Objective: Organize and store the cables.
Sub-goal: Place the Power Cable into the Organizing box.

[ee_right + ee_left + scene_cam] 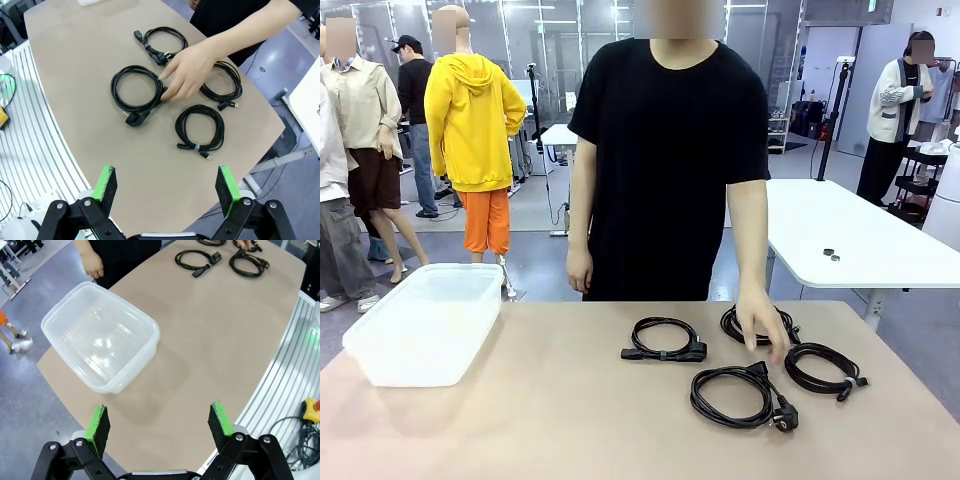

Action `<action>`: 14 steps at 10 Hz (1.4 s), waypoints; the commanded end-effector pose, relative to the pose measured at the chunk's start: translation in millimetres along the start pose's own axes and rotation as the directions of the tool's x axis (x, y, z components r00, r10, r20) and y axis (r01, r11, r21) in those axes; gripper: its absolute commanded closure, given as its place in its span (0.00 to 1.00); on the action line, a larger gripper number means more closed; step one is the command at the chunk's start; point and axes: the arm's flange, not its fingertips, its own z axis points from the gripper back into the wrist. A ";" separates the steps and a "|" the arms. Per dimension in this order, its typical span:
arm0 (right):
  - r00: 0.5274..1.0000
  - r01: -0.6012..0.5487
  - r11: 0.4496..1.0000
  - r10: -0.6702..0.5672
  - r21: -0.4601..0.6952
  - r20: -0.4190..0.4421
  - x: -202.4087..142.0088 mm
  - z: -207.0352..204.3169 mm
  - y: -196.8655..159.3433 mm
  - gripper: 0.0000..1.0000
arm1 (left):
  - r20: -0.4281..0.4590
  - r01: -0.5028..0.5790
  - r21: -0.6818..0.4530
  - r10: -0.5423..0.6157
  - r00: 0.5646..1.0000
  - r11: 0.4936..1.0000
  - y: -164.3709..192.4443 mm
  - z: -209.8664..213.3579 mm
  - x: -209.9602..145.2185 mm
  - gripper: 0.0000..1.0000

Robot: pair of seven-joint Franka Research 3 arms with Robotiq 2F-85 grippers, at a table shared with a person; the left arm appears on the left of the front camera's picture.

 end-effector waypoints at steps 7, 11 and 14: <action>1.000 -0.018 1.000 0.018 0.008 0.003 -0.9 0.2 0.0 0.00 | 0.006 0.013 -0.002 -0.013 1.000 1.000 -0.3 1.4 1.5 0.00; 1.000 -0.018 1.000 0.018 0.008 0.003 -0.9 0.2 0.0 0.00 | 0.006 0.013 -0.002 -0.013 1.000 1.000 -0.3 1.4 1.5 0.00; 1.000 -0.018 1.000 0.018 0.008 0.003 -0.9 0.2 0.0 0.00 | 0.006 0.013 -0.002 -0.013 1.000 1.000 -0.3 1.4 1.5 0.00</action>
